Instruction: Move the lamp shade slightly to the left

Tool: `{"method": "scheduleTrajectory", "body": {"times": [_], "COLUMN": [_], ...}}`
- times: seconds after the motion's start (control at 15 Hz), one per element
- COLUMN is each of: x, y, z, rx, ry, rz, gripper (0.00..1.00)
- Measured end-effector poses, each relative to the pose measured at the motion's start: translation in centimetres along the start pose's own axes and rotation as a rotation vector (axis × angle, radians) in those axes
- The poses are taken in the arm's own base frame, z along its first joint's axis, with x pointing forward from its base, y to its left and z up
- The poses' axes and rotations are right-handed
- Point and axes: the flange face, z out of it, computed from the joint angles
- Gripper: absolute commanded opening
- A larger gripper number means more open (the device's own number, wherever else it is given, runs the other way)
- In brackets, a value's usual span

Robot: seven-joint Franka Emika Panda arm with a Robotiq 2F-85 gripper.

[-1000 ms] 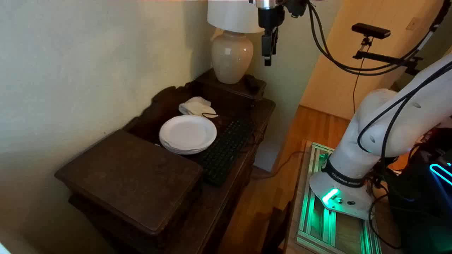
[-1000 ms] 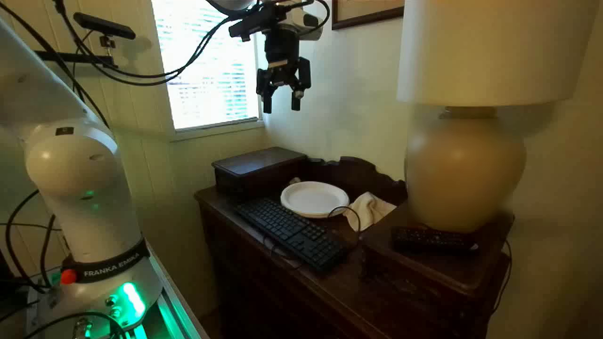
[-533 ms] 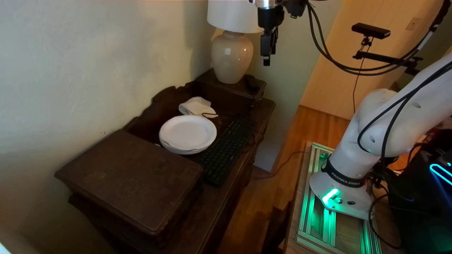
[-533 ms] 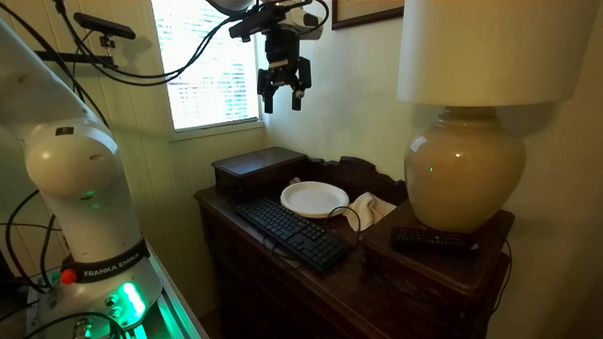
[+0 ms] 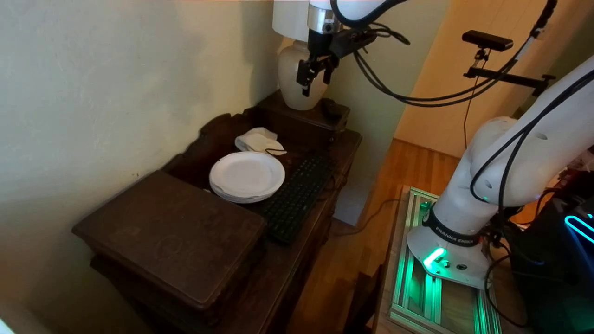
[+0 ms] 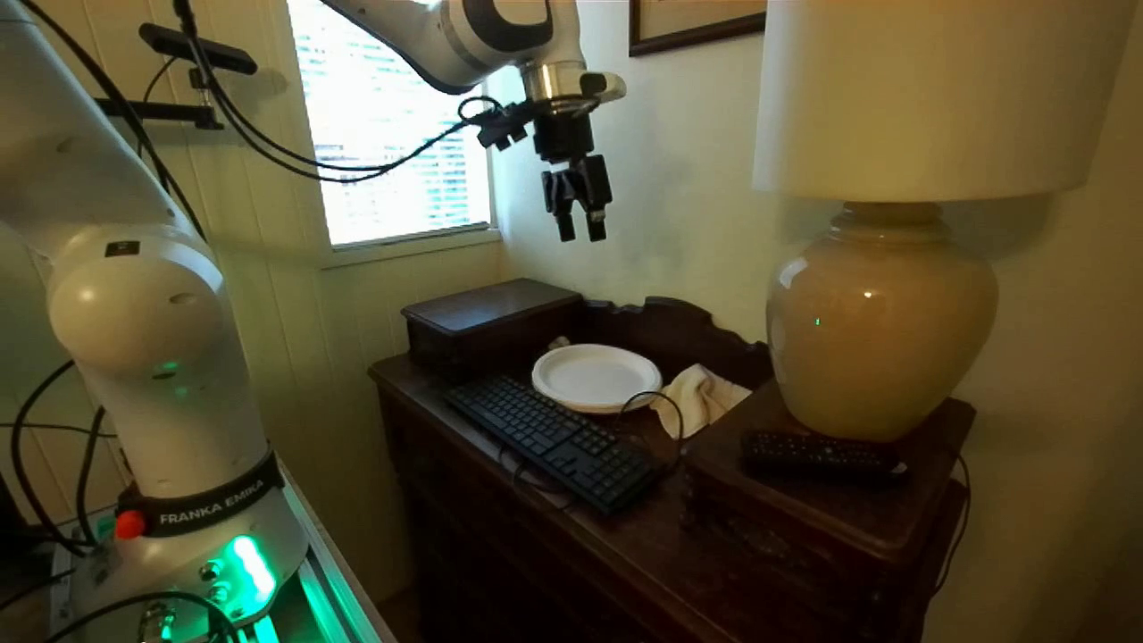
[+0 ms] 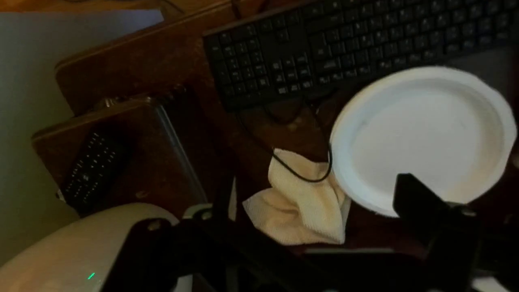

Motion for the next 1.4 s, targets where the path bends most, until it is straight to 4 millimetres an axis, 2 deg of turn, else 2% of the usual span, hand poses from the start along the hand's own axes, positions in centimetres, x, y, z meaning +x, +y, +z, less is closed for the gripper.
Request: {"method": "scheduleTrajectory", "body": {"times": [0.13, 0.2, 0.27, 0.33, 0.4, 0.73, 1.0, 1.2, 1.4], "x": [1.5, 2.2, 2.9, 3.6, 4.2, 5.8, 6.5, 7.1, 7.5], "y": [-0.2, 0.1, 0.4, 0.8, 1.1, 2.3, 4.0, 4.5, 4.1], "z": [1.2, 1.7, 2.1, 2.5, 3.0, 4.8, 4.4, 3.2, 2.4], "rx": [0.025, 0.037, 0.044, 0.048, 0.047, 0.003, -0.058, -0.101, -0.180], "ry": [0.073, 0.111, 0.151, 0.194, 0.237, 0.406, 0.521, 0.629, 0.726], "rz": [0.086, 0.129, 0.166, 0.203, 0.236, 0.414, 0.557, 0.636, 0.713], "gripper": [1.00, 0.97, 0.82, 0.72, 0.70, 0.33, 0.05, 0.00, 0.02]}}
